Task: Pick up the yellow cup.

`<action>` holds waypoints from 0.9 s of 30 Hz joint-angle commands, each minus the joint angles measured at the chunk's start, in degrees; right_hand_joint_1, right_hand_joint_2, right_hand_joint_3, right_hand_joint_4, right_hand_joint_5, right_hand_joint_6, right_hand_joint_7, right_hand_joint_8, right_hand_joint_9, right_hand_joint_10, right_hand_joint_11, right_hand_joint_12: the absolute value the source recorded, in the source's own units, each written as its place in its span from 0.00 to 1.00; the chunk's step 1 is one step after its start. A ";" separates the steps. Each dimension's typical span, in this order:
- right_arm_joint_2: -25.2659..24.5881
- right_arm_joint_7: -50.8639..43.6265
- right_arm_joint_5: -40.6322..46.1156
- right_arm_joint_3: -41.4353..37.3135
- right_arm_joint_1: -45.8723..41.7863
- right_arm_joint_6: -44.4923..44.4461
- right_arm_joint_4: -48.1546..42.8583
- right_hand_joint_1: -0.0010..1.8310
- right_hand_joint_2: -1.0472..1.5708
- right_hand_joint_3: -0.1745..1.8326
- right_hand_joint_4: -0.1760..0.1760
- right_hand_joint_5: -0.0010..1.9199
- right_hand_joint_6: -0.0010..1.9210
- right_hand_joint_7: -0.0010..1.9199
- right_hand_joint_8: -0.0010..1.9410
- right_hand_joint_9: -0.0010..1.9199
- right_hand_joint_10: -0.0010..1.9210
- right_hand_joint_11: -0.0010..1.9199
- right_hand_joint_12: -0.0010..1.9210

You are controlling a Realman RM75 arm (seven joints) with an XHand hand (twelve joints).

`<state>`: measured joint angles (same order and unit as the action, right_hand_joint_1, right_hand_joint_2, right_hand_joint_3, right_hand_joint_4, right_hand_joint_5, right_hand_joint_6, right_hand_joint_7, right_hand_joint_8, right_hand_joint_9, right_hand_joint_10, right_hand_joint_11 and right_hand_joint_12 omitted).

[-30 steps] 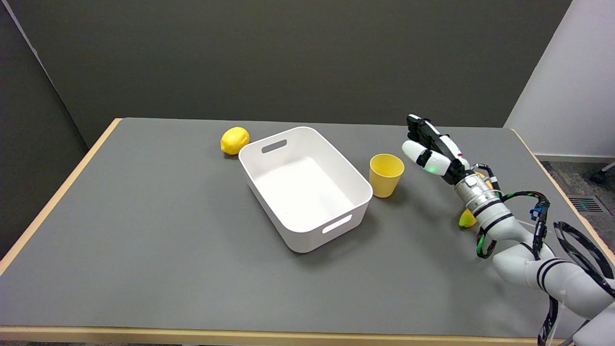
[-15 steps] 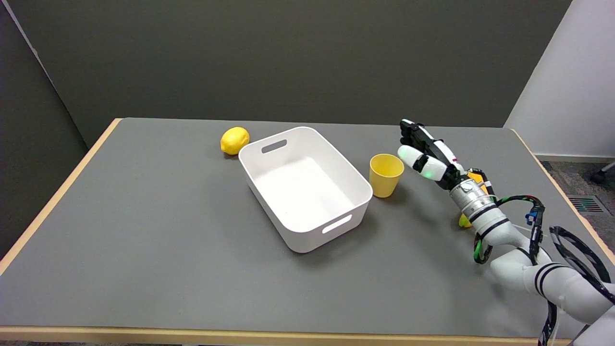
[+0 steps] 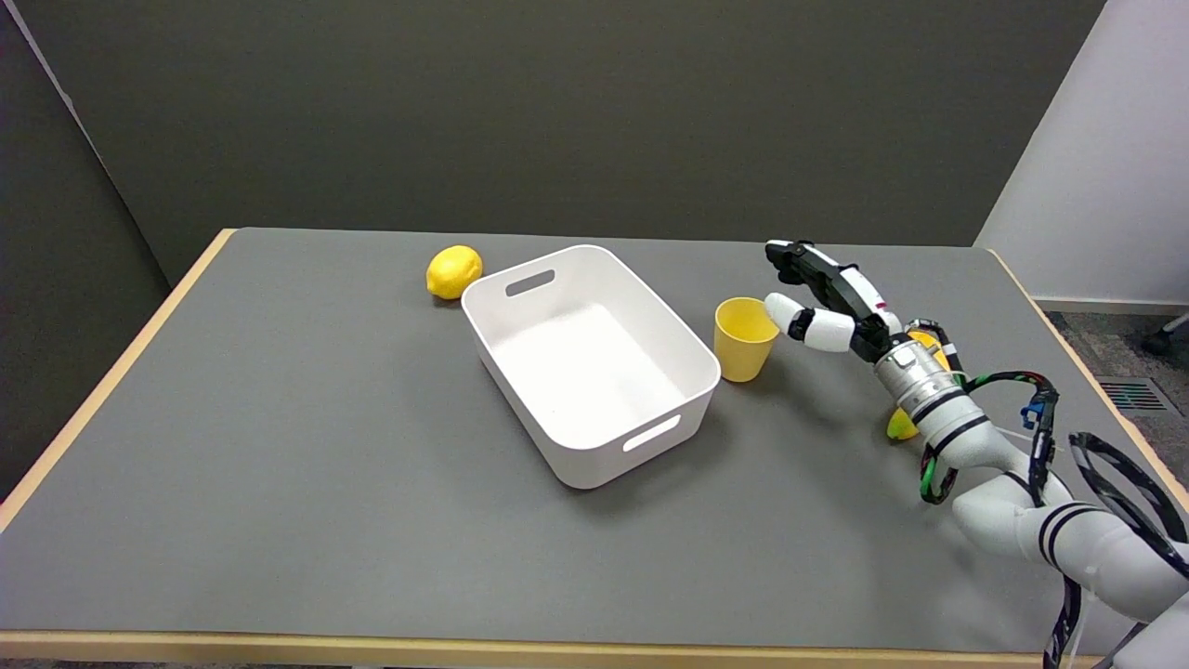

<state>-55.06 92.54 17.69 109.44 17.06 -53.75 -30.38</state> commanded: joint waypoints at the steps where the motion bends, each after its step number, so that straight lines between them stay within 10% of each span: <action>1: 3.44 -10.49 -1.72 -1.77 1.32 5.26 -3.68 0.43 0.65 0.59 0.10 0.14 0.30 0.15 0.23 0.07 0.34 0.00 0.52; 27: 9.13 -11.15 -20.67 -4.96 -2.11 24.31 -24.46 0.45 0.65 0.55 0.03 0.16 0.32 0.17 0.22 0.08 0.38 0.00 0.57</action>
<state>-49.10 82.51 4.35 106.46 17.46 -38.69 -43.57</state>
